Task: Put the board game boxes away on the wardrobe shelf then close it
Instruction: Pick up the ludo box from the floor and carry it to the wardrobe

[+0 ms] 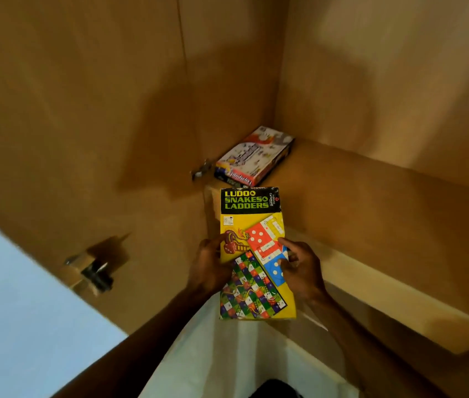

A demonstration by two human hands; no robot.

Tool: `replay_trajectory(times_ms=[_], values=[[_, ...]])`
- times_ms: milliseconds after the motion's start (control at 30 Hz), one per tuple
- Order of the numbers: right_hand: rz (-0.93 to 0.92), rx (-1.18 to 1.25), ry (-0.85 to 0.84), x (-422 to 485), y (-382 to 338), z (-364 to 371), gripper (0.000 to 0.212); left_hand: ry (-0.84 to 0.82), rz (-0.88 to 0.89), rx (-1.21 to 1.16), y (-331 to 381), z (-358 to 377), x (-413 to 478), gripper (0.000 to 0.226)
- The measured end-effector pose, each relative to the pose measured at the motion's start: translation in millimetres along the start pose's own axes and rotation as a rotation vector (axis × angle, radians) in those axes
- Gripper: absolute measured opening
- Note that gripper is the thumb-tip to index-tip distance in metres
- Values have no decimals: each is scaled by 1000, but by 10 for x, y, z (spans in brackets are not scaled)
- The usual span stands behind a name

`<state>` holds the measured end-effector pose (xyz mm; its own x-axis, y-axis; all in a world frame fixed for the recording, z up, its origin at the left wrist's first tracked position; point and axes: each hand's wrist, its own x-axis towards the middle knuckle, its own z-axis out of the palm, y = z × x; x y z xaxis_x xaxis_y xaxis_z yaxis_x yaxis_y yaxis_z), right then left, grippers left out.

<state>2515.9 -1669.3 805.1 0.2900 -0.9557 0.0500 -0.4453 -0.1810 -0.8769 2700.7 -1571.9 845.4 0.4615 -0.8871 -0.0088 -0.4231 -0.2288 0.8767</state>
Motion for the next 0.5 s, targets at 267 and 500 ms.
replay_trajectory(times_ms=[267, 500], values=[[-21, 103, -22, 1781, -10, -227, 39, 23, 58, -37, 486, 343, 1615, 51], [15, 65, -106, 3048, -112, -284, 35, -189, 33, 146, 705, 459, 2772, 37]])
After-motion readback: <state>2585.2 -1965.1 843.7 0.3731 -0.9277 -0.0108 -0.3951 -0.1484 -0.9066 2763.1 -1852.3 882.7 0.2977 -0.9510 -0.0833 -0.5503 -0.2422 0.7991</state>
